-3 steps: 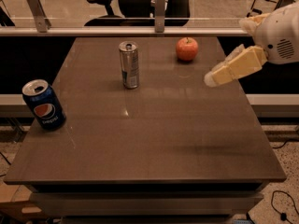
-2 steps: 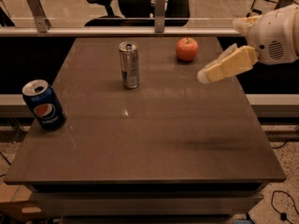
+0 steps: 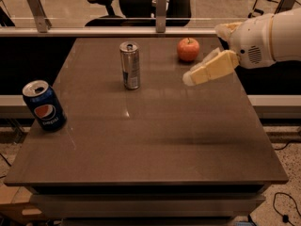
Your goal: Knock redbull can over
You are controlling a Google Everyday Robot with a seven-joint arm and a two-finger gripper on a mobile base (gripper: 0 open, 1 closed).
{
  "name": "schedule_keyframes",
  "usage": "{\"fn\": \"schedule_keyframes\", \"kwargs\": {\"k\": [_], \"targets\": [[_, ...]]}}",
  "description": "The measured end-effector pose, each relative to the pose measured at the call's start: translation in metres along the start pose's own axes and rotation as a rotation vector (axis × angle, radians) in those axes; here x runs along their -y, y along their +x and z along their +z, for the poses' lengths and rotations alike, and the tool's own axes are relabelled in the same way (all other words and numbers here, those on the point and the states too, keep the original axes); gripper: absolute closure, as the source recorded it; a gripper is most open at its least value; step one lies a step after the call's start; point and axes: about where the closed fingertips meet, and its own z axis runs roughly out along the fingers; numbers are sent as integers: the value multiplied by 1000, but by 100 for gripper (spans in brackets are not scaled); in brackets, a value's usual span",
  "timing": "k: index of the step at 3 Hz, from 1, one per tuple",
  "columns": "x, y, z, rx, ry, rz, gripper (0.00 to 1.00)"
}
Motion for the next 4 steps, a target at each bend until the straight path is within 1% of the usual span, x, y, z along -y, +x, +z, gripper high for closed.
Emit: {"fn": "schedule_keyframes", "kwargs": {"k": [1, 2, 3, 4], "targets": [[-6, 1, 16, 10, -43, 6, 0], [-6, 1, 17, 11, -43, 6, 0], [-9, 4, 22, 33, -39, 12, 0], [-14, 8, 34, 79, -39, 26, 0]]}}
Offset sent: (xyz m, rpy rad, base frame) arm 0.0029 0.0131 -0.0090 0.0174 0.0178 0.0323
